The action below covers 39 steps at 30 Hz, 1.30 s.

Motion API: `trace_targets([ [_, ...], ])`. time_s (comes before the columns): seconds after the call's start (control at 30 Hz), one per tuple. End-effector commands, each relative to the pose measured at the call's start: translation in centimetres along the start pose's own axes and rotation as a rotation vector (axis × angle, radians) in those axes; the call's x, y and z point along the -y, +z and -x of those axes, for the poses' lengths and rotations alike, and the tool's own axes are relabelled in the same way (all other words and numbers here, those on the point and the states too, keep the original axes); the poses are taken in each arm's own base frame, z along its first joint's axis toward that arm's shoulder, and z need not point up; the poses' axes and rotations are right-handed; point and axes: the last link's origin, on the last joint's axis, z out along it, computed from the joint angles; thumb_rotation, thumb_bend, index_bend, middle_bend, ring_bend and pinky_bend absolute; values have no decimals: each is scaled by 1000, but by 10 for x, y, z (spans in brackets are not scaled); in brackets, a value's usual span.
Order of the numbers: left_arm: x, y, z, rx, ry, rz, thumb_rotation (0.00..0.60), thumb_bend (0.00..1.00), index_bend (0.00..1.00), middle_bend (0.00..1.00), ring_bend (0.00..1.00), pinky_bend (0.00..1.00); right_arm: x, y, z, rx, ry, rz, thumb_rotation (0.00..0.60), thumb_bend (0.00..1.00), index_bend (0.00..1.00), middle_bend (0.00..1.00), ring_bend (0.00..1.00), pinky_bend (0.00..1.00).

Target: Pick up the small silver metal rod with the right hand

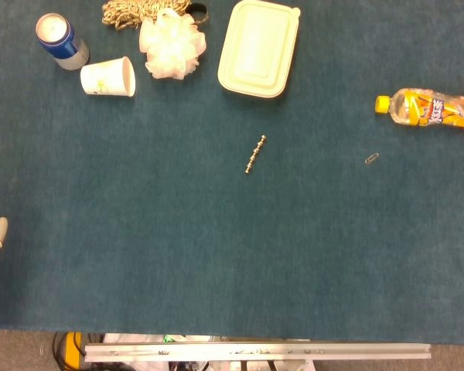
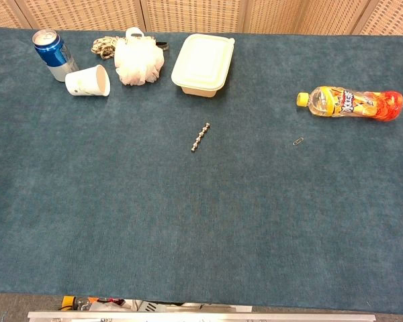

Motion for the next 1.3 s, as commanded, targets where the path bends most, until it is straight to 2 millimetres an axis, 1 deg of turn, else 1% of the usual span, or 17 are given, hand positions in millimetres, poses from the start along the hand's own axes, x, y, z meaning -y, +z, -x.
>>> trace_targets([
  [0.03,0,0,1,7,0,-3,600,325,62,116,94,64,-1,0,0,1,0,2,600,164,246,325,236,375],
  [0.4,-2,0,1,-4,-4,1,600,324,63,116,94,64,1,4,-1,4,15,-16,600,164,246,329,237,375],
  [0.67,-3,1,1,-2,-6,6,600,324,63,116,94,64,10,12,-2,16,21,-67,600,165,246,335,243,376],
  [0.83,-4,0,1,-5,-7,5,600,324,63,116,94,64,20,22,-2,37,16,-127,600,167,246,368,295,380],
  [0.93,-3,-1,0,-8,-8,4,600,324,63,116,94,64,30,30,-1,61,15,-176,600,171,247,395,340,402],
  [1.0,-4,-2,0,-10,-9,4,600,324,63,116,94,64,37,37,1,82,21,-214,600,178,262,434,394,442],
  [1.07,-4,-3,-1,-9,-9,5,600,324,63,116,94,64,48,47,5,126,30,-267,600,190,282,485,462,506],
  [1.2,-4,-4,-2,-16,-15,8,600,325,63,116,94,64,67,65,9,149,7,-351,600,209,347,653,642,702],
  [1.3,-3,-5,-2,-16,-17,6,600,324,63,116,94,64,80,75,13,153,-8,-401,600,218,410,762,755,818],
])
